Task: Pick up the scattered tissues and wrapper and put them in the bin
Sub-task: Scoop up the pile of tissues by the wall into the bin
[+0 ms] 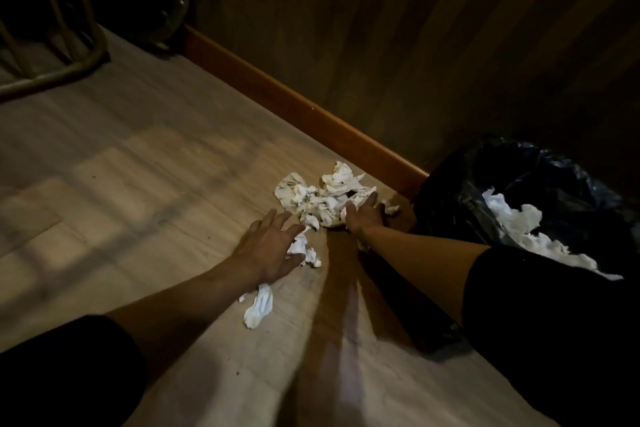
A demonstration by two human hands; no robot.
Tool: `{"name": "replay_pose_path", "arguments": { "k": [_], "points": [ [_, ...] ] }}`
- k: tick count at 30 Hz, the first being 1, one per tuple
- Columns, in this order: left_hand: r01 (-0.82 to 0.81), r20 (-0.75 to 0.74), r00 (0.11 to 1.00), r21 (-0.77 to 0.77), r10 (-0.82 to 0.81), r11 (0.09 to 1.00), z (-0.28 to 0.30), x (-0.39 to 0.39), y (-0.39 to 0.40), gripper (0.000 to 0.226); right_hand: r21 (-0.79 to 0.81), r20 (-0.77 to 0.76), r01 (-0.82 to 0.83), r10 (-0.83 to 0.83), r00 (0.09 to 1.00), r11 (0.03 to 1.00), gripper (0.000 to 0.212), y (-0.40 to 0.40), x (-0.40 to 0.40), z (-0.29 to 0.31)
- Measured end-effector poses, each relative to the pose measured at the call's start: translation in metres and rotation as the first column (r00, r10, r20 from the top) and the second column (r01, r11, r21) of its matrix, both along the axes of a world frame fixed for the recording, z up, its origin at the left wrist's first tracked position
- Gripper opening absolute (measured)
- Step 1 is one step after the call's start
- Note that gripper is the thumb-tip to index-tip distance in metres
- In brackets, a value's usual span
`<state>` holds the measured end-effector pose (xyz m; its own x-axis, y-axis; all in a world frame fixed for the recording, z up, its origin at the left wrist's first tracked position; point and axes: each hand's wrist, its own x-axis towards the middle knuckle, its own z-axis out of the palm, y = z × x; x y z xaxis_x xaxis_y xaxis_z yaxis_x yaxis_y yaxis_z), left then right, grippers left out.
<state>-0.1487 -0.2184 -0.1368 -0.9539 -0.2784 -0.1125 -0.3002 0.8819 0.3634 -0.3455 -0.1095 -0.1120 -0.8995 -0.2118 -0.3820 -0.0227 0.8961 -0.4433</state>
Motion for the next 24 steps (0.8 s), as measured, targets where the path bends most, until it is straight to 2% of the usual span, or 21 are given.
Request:
{"name": "replay_pose_path", "arguments": {
  "k": [3, 7, 10, 13, 16, 18, 20, 24],
  "points": [
    [-0.005, 0.018, 1.0, -0.035, 0.005, 0.999, -0.014, 0.001, -0.006, 0.068, -0.08, 0.02, 0.045, -0.043, 0.999, 0.996, 0.076, -0.007, -0.004, -0.009],
    [-0.028, 0.016, 0.999, -0.087, 0.03, 0.996, -0.024, 0.012, -0.017, 0.065, -0.107, -0.012, 0.082, -0.083, 0.996, 0.991, 0.083, -0.017, -0.013, -0.021],
    [-0.051, -0.11, 0.993, -0.034, 0.047, 0.998, -0.025, 0.025, -0.025, 0.074, -0.142, 0.021, 0.139, -0.137, 0.99, 0.98, 0.085, -0.022, -0.021, -0.026],
    [0.072, -0.199, 0.978, 0.01, -0.069, 0.997, -0.026, 0.039, -0.027, 0.076, -0.187, 0.042, 0.141, -0.135, 0.99, 0.972, 0.084, -0.025, -0.024, -0.026],
    [0.235, -0.117, 0.964, -0.032, -0.237, 0.971, -0.028, 0.053, -0.027, 0.094, -0.142, -0.005, 0.074, -0.076, 0.997, 0.987, 0.085, -0.034, -0.023, -0.023],
    [0.272, -0.079, 0.958, -0.061, -0.277, 0.96, -0.034, 0.06, -0.029, 0.096, -0.069, -0.079, -0.011, 0.005, 0.997, 0.998, 0.088, -0.042, -0.024, -0.021],
    [0.249, -0.078, 0.964, -0.072, -0.255, 0.966, -0.039, 0.064, -0.033, 0.09, 0.029, -0.158, -0.146, 0.148, 0.976, 0.989, 0.081, -0.048, -0.024, -0.024],
    [0.154, -0.156, 0.973, -0.098, -0.168, 0.983, -0.036, 0.067, -0.045, 0.075, 0.139, -0.263, -0.375, 0.4, 0.878, 0.916, 0.053, -0.052, -0.012, -0.032]
  ]
}}
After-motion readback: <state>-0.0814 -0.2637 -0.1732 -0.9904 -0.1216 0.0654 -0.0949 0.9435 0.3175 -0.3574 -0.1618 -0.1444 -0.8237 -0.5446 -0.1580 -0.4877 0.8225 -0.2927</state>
